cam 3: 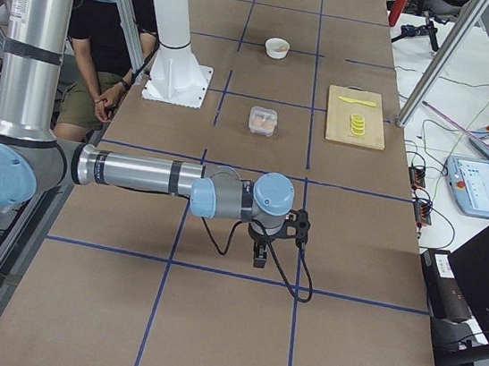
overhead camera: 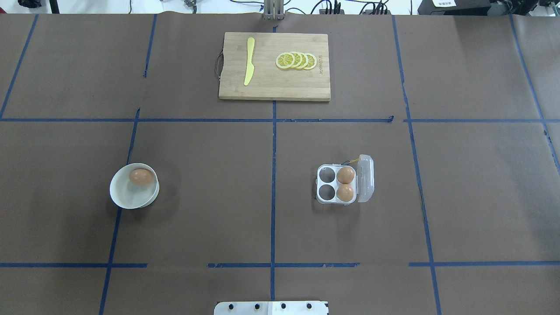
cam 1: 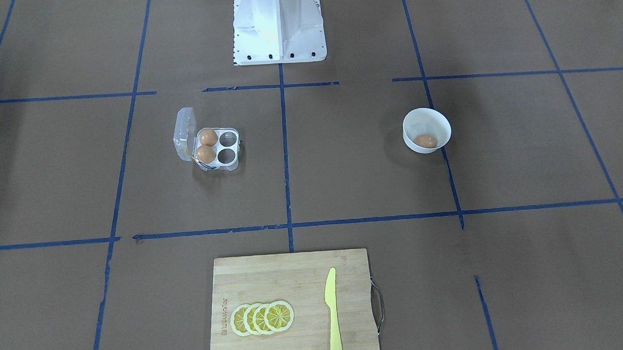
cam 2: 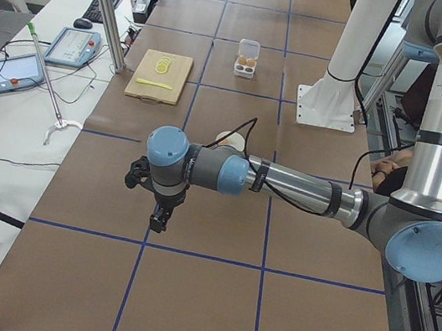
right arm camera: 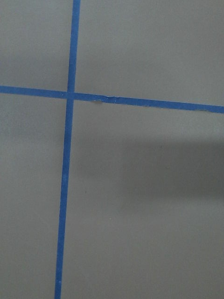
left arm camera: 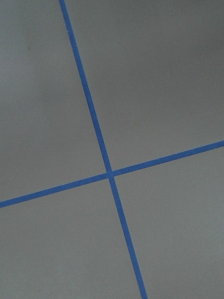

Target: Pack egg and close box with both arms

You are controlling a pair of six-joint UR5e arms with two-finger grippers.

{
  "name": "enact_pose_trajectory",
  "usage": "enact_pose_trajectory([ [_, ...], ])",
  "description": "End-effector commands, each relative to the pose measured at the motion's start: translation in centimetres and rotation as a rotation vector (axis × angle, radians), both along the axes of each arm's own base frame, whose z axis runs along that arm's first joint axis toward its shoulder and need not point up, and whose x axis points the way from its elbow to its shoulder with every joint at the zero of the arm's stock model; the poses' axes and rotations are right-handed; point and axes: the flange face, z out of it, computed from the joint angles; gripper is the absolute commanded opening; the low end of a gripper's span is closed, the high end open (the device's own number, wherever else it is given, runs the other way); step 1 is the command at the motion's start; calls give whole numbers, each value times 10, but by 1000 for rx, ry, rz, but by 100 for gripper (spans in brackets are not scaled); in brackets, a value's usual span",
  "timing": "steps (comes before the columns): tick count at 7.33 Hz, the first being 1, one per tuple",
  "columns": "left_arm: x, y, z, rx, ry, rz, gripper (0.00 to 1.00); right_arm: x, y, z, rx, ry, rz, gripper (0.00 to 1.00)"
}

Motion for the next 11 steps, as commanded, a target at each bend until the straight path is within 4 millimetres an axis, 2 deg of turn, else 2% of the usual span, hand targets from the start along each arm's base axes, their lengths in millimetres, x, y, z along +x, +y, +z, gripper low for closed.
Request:
enact_pose_trajectory([
  [1,4,-4,-8,79,8,6,100,-2,3,2,-1,0,-8,100],
  [4,75,-7,-30,122,85,73,100,-8,3,6,-13,1,-17,100],
  [5,98,-7,-41,85,101,43,100,-8,3,6,-13,1,-18,100],
  [6,124,-4,-62,-41,131,-56,100,-8,3,6,-13,-1,-18,100],
  [7,164,6,-85,-144,167,-111,100,-8,3,6,-13,1,-18,100],
  [10,227,26,-115,-330,252,-255,100,-10,3,7,-13,3,-24,100],
  [11,263,38,-123,-363,251,-297,100,-11,3,7,-14,4,-24,100],
])
